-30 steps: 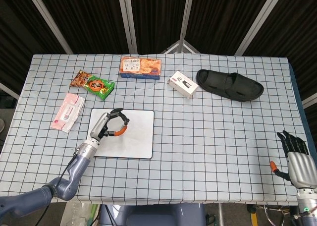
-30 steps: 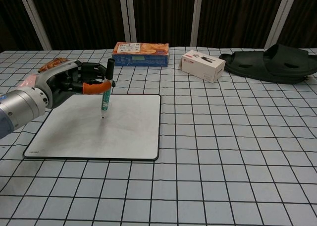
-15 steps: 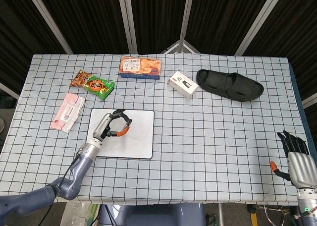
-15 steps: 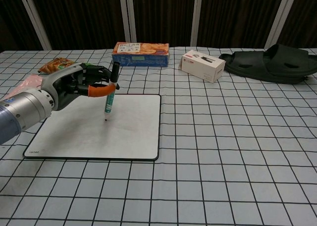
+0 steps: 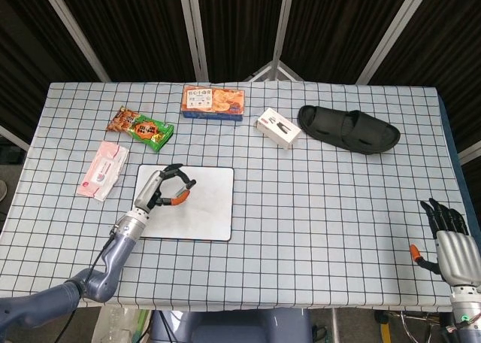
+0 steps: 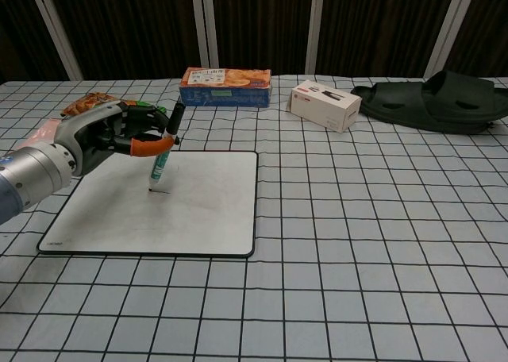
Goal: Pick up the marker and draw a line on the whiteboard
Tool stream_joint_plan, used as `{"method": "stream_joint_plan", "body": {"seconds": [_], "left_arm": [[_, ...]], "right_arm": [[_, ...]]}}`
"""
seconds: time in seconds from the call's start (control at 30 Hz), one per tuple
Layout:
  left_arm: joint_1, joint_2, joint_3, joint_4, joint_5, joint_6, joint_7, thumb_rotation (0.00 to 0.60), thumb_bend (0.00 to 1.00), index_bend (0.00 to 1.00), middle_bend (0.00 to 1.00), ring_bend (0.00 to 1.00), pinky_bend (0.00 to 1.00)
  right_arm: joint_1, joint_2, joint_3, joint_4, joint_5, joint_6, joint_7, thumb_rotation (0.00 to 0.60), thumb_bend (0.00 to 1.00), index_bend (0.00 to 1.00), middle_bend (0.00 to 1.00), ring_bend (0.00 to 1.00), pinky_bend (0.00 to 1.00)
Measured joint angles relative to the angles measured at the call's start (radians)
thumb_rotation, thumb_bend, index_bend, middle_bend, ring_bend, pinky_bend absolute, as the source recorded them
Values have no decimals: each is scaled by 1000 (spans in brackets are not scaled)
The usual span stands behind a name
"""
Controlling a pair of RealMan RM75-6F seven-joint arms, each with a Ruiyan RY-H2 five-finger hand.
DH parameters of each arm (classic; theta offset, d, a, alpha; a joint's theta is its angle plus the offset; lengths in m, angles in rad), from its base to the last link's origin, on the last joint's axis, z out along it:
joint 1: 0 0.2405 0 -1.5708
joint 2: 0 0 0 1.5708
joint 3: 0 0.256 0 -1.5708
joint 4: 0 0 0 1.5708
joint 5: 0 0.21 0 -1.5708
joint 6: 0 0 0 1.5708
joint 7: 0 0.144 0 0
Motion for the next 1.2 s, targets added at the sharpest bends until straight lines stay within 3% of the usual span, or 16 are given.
{"method": "stream_joint_plan", "body": {"seconds": [0.33,0.6,0.8,1.2], "left_arm": [[16,21,-14,22,-14,20,-13,600,505,784,437,122,117],[31,61,-30,-80,-14,47,-37,600,506,784,437,122,117],[45,73,-24,-134,-35,48,4,600,507,784,437,122,117],[48,38,-24,-136,-89,28,68,600,507,784,437,122,117]], "right_arm": [[-1,-1,0,0,-3,4,-3,600,343,0,0,0,0],[-2,-2,-1,-1,-7,7,-5,600,343,0,0,0,0],[-3,-1,1,-2,-3,9,0,600,344,0,0,0,0],[-2,1,1,0,-6,7,7,600,343,0,0,0,0]]}}
